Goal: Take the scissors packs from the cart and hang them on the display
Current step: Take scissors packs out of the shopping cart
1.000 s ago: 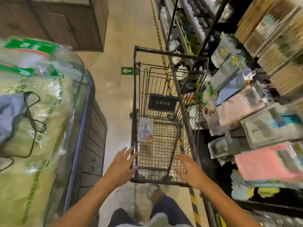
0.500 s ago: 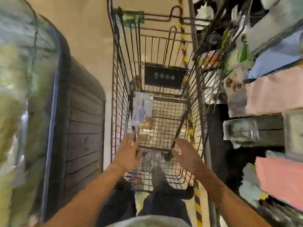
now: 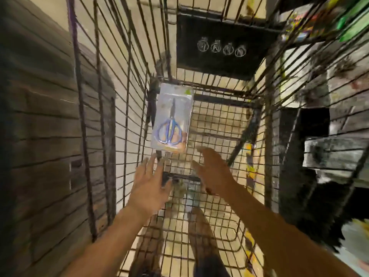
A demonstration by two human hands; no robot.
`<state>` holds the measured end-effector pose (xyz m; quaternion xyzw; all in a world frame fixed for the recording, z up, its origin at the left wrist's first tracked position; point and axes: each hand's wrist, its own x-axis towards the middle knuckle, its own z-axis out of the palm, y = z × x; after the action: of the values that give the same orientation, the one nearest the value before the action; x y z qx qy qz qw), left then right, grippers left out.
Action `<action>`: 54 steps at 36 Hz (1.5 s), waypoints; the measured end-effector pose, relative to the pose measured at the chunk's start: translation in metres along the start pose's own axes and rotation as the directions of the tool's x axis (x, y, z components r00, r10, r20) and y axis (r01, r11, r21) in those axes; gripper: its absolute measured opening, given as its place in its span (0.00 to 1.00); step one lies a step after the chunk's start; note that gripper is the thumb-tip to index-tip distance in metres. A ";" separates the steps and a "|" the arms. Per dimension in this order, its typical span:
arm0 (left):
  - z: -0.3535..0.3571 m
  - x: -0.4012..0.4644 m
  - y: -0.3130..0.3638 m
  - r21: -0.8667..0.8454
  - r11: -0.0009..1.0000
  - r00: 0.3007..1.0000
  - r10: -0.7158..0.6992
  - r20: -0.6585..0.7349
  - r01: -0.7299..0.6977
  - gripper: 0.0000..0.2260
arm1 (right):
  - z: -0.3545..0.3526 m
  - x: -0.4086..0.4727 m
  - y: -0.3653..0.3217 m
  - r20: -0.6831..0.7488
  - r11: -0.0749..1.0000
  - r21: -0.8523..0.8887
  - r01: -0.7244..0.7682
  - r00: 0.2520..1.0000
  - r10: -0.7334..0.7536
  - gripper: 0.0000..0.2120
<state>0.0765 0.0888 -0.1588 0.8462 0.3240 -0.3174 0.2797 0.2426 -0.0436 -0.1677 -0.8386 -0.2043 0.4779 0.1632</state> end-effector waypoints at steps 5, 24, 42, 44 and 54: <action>0.010 0.015 -0.015 -0.023 0.999 1.000 -0.025 -0.013 0.025 0.35 | 0.019 0.067 -0.023 -0.117 0.997 0.070 0.046 0.992 -0.037 0.20; -0.009 0.024 -0.015 -0.141 0.989 0.998 0.046 -0.048 -0.052 0.33 | 0.041 0.127 -0.024 -0.183 0.905 0.405 -0.128 0.959 0.217 0.39; -0.021 0.119 0.027 -0.481 0.853 0.958 -0.274 -0.088 0.200 0.23 | 0.011 0.046 0.049 -0.278 0.720 0.693 0.036 0.935 0.221 0.10; -0.021 0.131 0.028 -0.411 0.884 0.952 -0.287 -0.101 0.223 0.28 | 0.010 0.033 0.056 -0.316 0.715 0.698 0.042 0.914 0.255 0.09; -0.019 0.154 0.043 -0.351 0.886 0.902 -0.385 -0.198 0.301 0.44 | 0.000 0.006 0.064 -0.322 0.614 0.788 0.042 0.878 0.354 0.14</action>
<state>0.2052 0.1313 -0.2452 0.7541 0.5496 -0.1923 0.3036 0.2573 -0.0960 -0.2021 -0.7862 0.1411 0.3247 0.5065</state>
